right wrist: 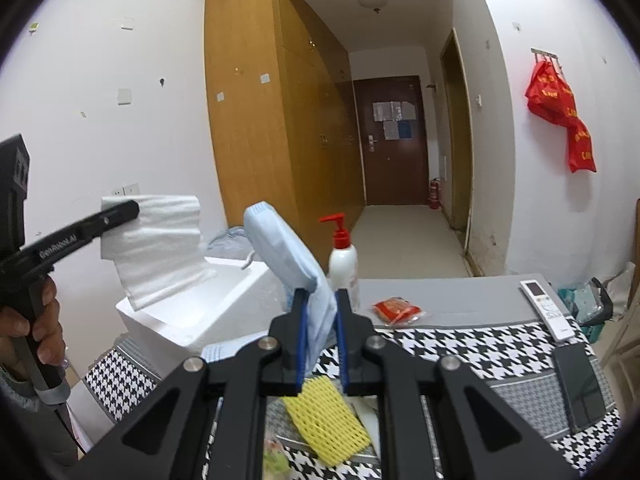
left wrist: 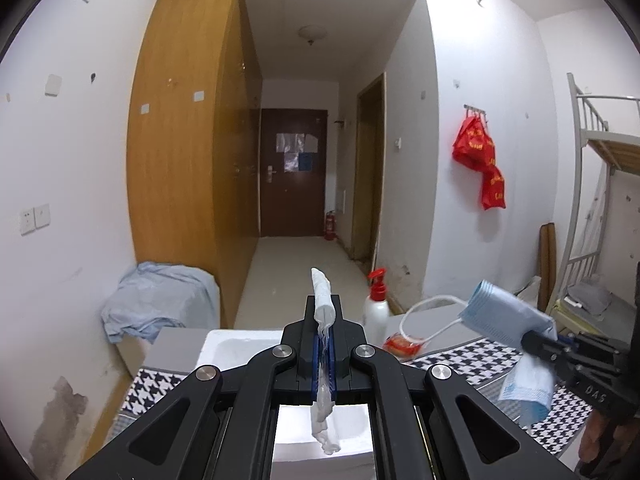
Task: Organize soft objects
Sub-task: 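Lift and carry the tissue with the left gripper while the right gripper carries the mask toward the foam box, then open the left gripper over the foam box to drop the tissue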
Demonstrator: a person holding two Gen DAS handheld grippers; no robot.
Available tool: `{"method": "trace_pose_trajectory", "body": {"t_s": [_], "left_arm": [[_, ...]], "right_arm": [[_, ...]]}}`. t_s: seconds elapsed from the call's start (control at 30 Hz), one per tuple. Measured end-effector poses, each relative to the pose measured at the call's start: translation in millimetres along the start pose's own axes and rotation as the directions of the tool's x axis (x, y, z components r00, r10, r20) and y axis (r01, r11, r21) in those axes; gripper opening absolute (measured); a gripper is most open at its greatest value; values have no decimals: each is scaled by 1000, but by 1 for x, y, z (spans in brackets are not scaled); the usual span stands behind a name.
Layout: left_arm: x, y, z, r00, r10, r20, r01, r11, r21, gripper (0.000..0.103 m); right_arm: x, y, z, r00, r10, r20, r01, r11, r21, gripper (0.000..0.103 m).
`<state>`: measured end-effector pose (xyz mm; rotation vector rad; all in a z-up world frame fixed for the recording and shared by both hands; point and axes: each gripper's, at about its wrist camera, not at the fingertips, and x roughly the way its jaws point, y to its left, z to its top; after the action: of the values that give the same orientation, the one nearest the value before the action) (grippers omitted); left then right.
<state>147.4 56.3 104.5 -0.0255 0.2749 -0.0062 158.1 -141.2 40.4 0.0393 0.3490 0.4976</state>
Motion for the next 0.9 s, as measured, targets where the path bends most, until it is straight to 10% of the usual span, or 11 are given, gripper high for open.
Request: {"method": "trace_pose_trajectory", "body": {"t_s": [0.7,0.8,0.87,0.9], "left_arm": [[47,35,-36,986,34,-160,-39,999,-25,5],[47,37,-39,985,19,-174,-23,1000,-19,32],[46,36,-40,985,11,-171,-14,1000,-20,79],[44,37,-40,987,12,-160,-16,1000,-25,81]], "right_arm": [[22,16,3,999,3,-32,-3,1000,-6,16],[25,18,3,999,2,-36,-2,1000,-6,16],[26,20,4,999,2,-38,-3,1000,-9,16],[26,21,5,999,1,-38,-2,1000,-10,16]]}}
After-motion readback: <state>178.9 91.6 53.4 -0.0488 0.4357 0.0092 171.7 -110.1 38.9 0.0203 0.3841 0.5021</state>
